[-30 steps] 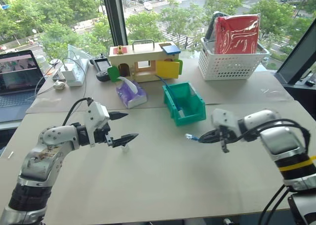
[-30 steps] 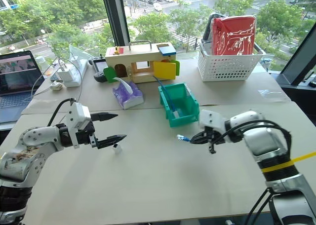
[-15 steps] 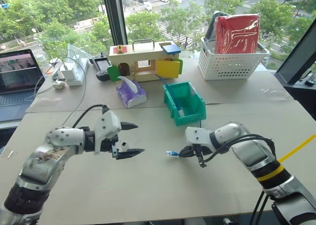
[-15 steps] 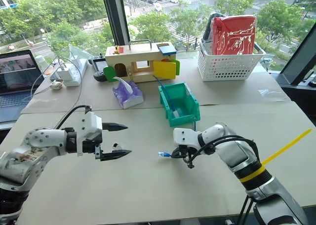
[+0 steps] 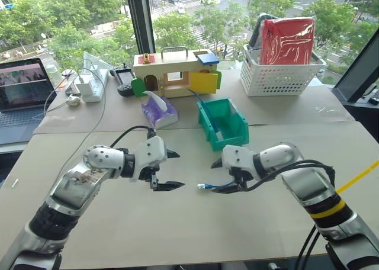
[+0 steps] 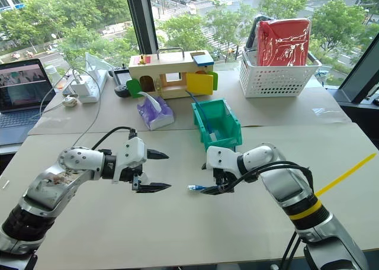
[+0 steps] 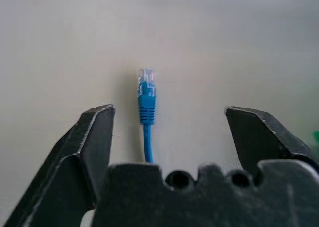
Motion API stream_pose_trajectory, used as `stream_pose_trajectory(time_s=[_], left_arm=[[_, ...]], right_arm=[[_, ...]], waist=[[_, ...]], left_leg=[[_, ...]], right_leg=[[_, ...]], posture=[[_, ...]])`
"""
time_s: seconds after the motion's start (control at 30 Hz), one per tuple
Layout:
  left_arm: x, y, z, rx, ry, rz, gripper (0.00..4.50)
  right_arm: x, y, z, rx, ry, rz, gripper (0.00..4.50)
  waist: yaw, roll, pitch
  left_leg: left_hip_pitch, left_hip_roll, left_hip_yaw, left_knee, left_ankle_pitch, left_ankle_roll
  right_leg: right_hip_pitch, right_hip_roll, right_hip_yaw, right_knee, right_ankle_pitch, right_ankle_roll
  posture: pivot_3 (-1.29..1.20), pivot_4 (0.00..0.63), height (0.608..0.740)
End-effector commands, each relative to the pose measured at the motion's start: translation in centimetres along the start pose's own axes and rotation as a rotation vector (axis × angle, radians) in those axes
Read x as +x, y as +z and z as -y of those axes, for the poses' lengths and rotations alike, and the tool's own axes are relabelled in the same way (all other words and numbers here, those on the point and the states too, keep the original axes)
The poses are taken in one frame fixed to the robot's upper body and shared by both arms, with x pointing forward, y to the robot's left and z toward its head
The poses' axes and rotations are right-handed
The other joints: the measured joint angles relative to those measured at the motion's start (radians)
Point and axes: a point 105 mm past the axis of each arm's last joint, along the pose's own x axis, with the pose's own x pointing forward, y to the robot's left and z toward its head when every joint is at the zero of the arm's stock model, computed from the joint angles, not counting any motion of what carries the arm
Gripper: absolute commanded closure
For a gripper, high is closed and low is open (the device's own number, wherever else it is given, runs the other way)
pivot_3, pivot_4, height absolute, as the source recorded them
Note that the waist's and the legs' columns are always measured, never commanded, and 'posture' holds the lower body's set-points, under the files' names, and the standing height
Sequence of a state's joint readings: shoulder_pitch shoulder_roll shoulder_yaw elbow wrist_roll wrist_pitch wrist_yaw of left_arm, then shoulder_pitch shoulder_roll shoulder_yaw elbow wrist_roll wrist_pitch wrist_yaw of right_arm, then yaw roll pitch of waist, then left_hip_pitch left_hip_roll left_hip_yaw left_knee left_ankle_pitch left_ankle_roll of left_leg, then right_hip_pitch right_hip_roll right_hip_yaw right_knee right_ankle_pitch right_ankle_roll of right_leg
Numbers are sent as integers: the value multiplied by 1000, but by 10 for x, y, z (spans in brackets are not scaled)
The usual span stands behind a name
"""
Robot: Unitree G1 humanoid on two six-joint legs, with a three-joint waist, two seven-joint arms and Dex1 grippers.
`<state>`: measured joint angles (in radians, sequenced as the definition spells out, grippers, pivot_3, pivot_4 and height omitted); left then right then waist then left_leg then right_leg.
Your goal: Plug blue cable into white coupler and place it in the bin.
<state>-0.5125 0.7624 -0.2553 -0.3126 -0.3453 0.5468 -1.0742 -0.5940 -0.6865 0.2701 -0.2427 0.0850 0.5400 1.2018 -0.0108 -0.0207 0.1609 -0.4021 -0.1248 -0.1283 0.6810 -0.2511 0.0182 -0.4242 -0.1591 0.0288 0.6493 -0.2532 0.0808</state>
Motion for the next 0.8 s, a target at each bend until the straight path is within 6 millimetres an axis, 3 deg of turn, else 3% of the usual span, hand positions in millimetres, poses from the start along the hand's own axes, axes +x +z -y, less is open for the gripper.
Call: stream_pose_trajectory(time_s=[0.03,0.3,0.43,0.8], left_arm=[[20,1,6,60,-98,-40,0],[54,-27,17,79,-179,-187,0],[71,-24,23,-21,-192,-160,0],[65,-34,20,-189,-181,-214,0]], right_arm=[[-27,33,16,35,-137,141,56],[-54,39,25,173,-301,241,56],[-59,34,24,218,-341,259,56],[-69,38,29,304,-385,322,56]], waist=[[0,0,0],[-5,0,0],[0,0,0],[-2,0,0]], left_leg=[[0,0,0,0,0,0],[-1,0,0,0,0,0],[-1,0,0,1,0,1],[-1,-1,0,3,0,1]], right_leg=[[0,0,0,0,0,0],[-1,0,0,0,0,0],[0,-1,0,0,0,0],[1,-1,0,1,1,1]], posture=[[0,150,740],[0,150,740],[0,150,740],[0,150,740]])
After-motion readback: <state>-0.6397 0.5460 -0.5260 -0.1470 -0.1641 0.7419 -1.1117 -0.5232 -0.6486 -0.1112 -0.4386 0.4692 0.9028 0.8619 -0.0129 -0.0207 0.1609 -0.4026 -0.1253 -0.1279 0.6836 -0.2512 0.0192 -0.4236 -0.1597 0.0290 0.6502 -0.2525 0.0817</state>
